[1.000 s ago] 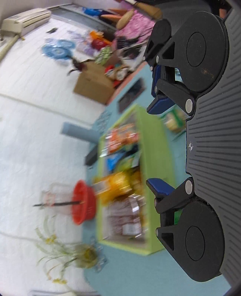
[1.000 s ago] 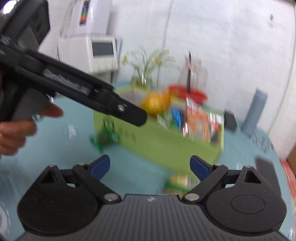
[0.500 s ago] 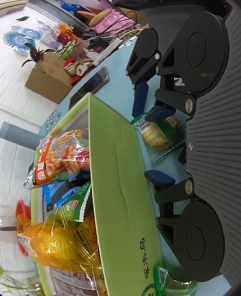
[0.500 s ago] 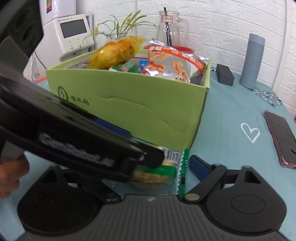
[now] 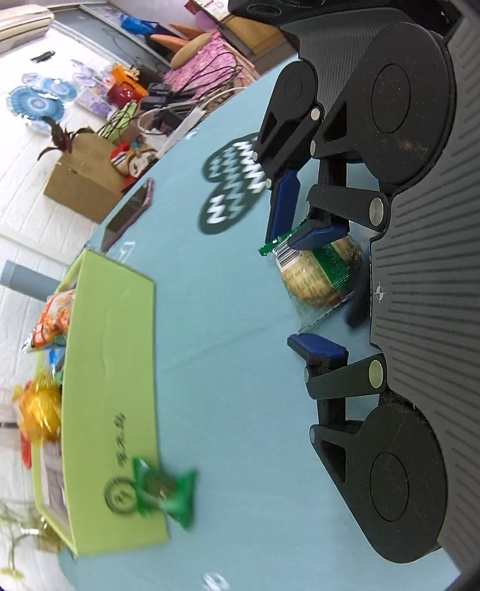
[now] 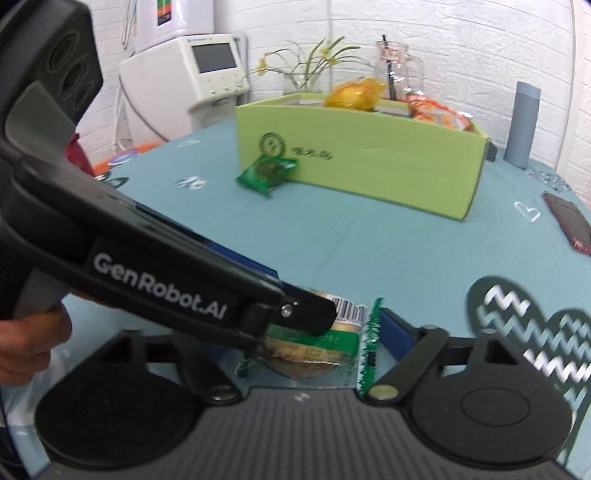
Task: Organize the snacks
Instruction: 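Grasp the round pastry in green-trimmed wrapper with the left tool, then carry the pastry into the green box and release it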
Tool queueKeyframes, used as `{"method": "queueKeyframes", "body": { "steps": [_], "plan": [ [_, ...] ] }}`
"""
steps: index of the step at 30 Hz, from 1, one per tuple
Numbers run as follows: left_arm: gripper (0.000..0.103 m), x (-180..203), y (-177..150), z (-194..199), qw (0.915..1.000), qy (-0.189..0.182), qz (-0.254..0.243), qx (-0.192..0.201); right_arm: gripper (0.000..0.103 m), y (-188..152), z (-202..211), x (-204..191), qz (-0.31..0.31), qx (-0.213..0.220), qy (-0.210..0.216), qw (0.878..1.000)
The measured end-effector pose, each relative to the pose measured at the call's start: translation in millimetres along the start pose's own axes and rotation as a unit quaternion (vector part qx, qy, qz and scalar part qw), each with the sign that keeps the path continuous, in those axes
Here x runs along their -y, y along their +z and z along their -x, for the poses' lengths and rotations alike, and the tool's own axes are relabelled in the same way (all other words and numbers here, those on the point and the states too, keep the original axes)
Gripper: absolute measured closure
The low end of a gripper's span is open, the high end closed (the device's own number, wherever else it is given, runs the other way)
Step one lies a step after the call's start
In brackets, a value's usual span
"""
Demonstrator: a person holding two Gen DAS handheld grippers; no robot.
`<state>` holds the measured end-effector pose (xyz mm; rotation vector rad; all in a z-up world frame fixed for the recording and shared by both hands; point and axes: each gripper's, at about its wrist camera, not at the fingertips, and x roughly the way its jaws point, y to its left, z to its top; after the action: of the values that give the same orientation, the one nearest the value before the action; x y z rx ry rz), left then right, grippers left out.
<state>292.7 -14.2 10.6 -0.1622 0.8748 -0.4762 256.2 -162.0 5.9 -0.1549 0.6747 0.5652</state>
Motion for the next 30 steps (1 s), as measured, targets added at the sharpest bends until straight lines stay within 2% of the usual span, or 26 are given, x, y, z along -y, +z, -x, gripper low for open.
{"method": "queueKeyframes", "body": {
  "steps": [2,4,5,7,9,10,11,13,14,15,17,21,26,30],
  "plan": [
    [0.057,0,-9,11,0.9999,0.015,-0.002,0.008,0.011,0,5,-9,0.011,-0.001,-0.009,1.0],
    [0.053,1,-15,24,0.9993,0.029,-0.006,0.022,0.011,-2,13,-13,0.004,0.001,-0.014,1.0],
    [0.046,0,-18,30,0.9991,0.028,-0.007,0.03,0.011,-3,16,-12,-0.004,0.001,-0.015,1.0],
    [0.041,0,-25,38,0.9992,0.014,0.002,0.038,0.011,-9,21,-12,-0.021,0.001,-0.02,1.0],
    [0.044,0,-26,34,0.9995,-0.001,0.005,0.03,0.011,-12,20,-12,-0.03,-0.002,-0.02,0.999],
    [0.048,0,-26,30,0.9997,-0.003,0.006,0.024,0.01,-13,18,-14,-0.029,-0.004,-0.019,0.999],
    [0.059,0,-26,25,0.9999,-0.004,0.006,0.015,0.012,-13,17,-17,-0.019,-0.003,-0.023,1.0],
    [0.071,5,-26,19,0.9999,-0.007,-0.002,0.015,0.029,-11,18,-22,-0.001,-0.002,-0.023,1.0],
    [0.078,8,-26,19,0.9999,-0.001,-0.006,0.015,0.033,-8,20,-23,-0.007,-0.006,-0.018,1.0],
    [0.079,9,-23,21,0.9998,-0.006,-0.004,0.016,0.035,-5,21,-22,-0.008,-0.008,-0.015,1.0],
    [0.09,6,-13,29,0.9996,-0.008,0.003,0.028,0.035,5,24,-22,0.01,0.005,-0.023,1.0],
    [0.091,-8,28,45,0.9975,-0.011,0.012,0.068,0.035,49,17,-17,0.03,0.047,-0.025,0.998],
    [0.09,-36,94,66,0.9904,0.035,0.003,0.134,0.034,129,-20,-15,0.087,0.094,-0.019,0.992],
    [0.09,-76,149,61,0.9854,0.067,0.018,0.155,0.034,186,-69,-11,0.118,0.103,-0.009,0.988]
  ]
}}
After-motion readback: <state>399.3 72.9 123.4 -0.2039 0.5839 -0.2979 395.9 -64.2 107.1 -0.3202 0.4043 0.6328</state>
